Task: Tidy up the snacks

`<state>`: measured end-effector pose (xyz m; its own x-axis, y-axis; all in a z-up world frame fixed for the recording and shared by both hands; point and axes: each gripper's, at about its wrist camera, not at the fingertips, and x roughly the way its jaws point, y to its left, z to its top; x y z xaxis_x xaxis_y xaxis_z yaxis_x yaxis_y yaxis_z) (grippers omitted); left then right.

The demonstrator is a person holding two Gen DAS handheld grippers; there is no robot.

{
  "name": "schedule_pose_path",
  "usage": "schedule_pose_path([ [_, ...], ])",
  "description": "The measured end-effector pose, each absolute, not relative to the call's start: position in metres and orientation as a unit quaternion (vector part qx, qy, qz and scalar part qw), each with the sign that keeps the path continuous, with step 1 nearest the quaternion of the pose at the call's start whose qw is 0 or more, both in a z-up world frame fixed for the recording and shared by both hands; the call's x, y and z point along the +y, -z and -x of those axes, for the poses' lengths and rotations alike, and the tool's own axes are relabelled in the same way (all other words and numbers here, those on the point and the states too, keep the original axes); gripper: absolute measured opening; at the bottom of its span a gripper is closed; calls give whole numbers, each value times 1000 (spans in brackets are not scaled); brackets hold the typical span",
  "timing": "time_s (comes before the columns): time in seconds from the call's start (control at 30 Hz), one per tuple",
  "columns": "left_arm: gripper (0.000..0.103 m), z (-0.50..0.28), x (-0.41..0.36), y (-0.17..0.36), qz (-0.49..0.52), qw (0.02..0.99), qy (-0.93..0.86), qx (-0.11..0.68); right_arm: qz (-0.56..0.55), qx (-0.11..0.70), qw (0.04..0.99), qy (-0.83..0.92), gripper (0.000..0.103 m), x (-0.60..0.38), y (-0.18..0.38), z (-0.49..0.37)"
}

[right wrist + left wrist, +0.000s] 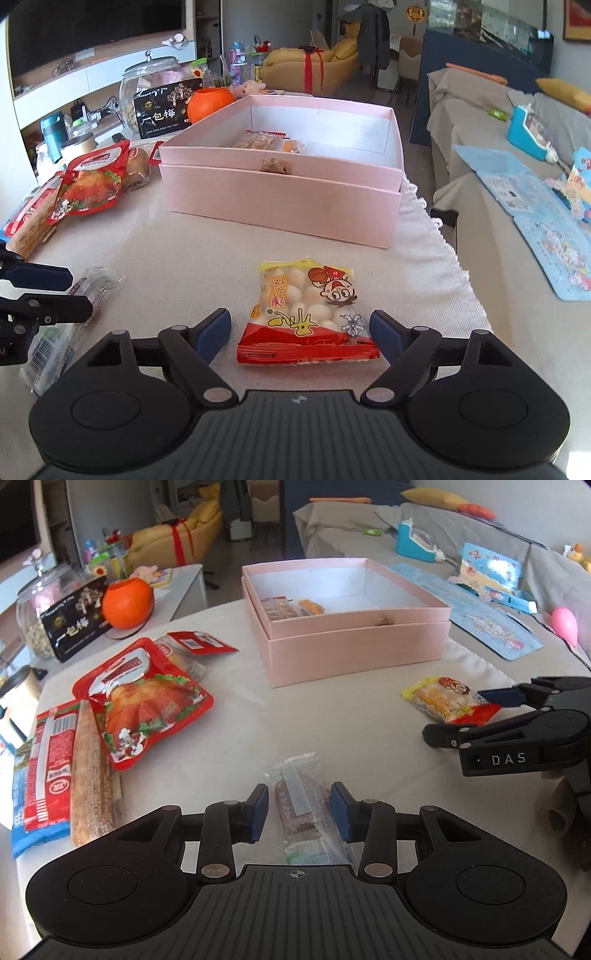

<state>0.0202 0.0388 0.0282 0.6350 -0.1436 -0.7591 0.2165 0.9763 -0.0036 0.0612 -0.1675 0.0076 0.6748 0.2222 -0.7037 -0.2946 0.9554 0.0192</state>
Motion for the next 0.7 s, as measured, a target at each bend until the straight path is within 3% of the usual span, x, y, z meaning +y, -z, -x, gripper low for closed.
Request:
schedule_pose_path([
  [0.27, 47, -21, 36, -20, -15, 895, 106, 432, 39, 374, 916, -142, 92, -169, -4, -61],
  [0.43, 47, -21, 38, -19, -8, 896, 107, 430, 39, 380, 912, -153, 103, -167, -2, -63],
  [0.7, 47, -9, 43, -20, 8, 893, 125, 433, 42, 398, 902, -158, 103, -165, -5, -70],
])
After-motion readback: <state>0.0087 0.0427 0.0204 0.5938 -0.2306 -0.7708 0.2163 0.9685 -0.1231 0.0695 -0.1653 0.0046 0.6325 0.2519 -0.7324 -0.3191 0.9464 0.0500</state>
